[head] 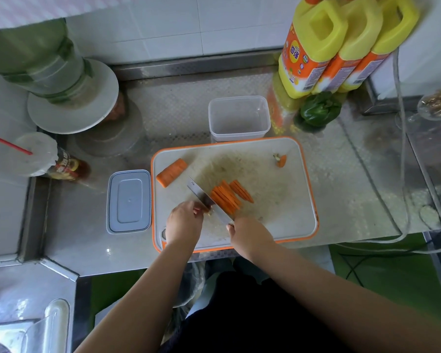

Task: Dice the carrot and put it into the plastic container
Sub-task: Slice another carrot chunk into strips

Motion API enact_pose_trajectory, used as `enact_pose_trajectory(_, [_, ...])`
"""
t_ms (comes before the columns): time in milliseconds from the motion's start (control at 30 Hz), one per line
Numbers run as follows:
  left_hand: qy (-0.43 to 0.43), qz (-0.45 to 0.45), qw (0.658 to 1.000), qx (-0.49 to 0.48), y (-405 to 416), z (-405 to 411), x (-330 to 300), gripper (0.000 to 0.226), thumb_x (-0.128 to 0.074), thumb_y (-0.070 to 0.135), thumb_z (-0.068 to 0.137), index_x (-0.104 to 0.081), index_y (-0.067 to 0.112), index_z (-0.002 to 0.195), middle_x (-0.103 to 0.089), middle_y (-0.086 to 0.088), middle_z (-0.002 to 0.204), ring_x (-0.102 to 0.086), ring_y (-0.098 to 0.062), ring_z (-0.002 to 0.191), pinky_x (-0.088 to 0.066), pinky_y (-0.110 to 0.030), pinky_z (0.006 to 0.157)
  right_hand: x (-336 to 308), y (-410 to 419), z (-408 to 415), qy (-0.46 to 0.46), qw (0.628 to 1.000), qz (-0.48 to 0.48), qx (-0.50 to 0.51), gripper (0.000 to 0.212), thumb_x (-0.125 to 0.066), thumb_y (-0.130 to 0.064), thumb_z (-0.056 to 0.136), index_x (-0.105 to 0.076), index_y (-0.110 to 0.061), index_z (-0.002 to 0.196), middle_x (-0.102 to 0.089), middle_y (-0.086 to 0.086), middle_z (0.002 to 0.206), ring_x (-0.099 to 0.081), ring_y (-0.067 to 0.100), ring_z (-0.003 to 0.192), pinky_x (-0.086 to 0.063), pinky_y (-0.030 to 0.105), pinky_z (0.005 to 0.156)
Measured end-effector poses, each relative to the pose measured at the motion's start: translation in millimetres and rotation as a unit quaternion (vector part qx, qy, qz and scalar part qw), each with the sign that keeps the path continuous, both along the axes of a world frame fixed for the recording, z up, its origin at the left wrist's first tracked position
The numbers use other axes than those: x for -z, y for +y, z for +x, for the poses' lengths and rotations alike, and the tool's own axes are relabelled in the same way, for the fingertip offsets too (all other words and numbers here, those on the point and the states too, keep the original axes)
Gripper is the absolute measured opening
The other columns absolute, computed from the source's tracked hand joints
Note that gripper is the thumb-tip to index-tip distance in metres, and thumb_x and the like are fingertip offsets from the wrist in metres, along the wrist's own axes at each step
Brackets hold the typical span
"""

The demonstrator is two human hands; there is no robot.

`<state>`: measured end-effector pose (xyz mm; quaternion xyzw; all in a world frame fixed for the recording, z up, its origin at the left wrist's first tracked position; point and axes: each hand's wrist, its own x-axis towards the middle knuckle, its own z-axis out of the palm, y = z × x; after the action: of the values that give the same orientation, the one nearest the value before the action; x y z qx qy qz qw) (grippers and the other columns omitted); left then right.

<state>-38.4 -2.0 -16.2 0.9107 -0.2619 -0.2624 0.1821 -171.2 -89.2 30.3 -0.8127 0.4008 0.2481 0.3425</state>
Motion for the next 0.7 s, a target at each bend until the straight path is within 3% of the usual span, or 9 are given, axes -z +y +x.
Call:
enact_pose_trajectory(133, [-0.005,0.025,1.0,0.006,-1,3,3,0.017,-0.054,0.022,0.093,-0.069,0.015,0.095,-0.069,-0.004,0.095,-0.06,-0.025,0.084,-0.052,-0.038,0.072,0,8,-1,-0.021,1.0,-0.019,0.004,0.026,-0.036,-0.029,0.102,-0.054,-0.011,0.107,-0.065,0.008,0.097,-0.063,0.025,0.093,-0.046,0.031,0.072])
enact_pose_trajectory(300, [-0.008,0.033,0.999,0.011,-2,4,2,0.018,-0.056,0.027,0.096,-0.069,0.016,0.101,-0.067,-0.003,0.098,-0.06,-0.023,0.087,-0.048,-0.034,0.071,-1,9,1,-0.009,0.999,-0.035,-0.006,0.018,-0.04,-0.016,0.099,-0.053,-0.01,0.11,-0.064,0.008,0.101,-0.062,0.025,0.094,-0.039,0.029,0.067])
enact_pose_trajectory(467, [0.0,0.028,0.999,0.017,-2,5,2,0.017,-0.056,0.021,0.095,-0.071,0.016,0.102,-0.068,-0.002,0.101,-0.062,-0.023,0.091,-0.052,-0.038,0.08,1,16,8,0.022,0.999,-0.032,-0.014,0.021,-0.041,-0.017,0.1,-0.055,-0.009,0.114,-0.064,0.009,0.108,-0.062,0.025,0.1,-0.047,0.03,0.078])
enact_pose_trajectory(533, [-0.003,0.02,1.0,0.016,-2,3,1,0.017,-0.056,0.021,0.095,-0.07,0.016,0.101,-0.067,-0.002,0.099,-0.06,-0.022,0.09,-0.051,-0.038,0.078,3,15,9,0.03,0.999,-0.026,-0.013,0.021,-0.04,-0.019,0.101,-0.058,-0.01,0.109,-0.066,0.008,0.103,-0.064,0.023,0.096,-0.048,0.028,0.074])
enact_pose_trajectory(600, [-0.016,0.016,1.0,0.014,0,-1,0,0.017,-0.054,0.02,0.094,-0.069,0.013,0.098,-0.066,-0.003,0.097,-0.058,-0.023,0.09,-0.05,-0.037,0.075,4,10,9,0.017,1.0,-0.006,0.005,0.023,-0.04,-0.024,0.101,-0.057,-0.012,0.091,-0.063,0.006,0.086,-0.064,0.023,0.087,-0.045,0.028,0.067])
enact_pose_trajectory(700, [-0.022,0.013,1.0,0.003,0,-8,-3,0.019,-0.051,0.015,0.09,-0.069,0.014,0.097,-0.065,-0.002,0.095,-0.056,-0.023,0.09,-0.049,-0.035,0.072,1,4,4,-0.003,1.0,0.012,0.024,0.034,-0.038,-0.032,0.101,-0.041,-0.02,0.069,-0.046,-0.002,0.065,-0.057,0.022,0.074,-0.041,0.03,0.064])
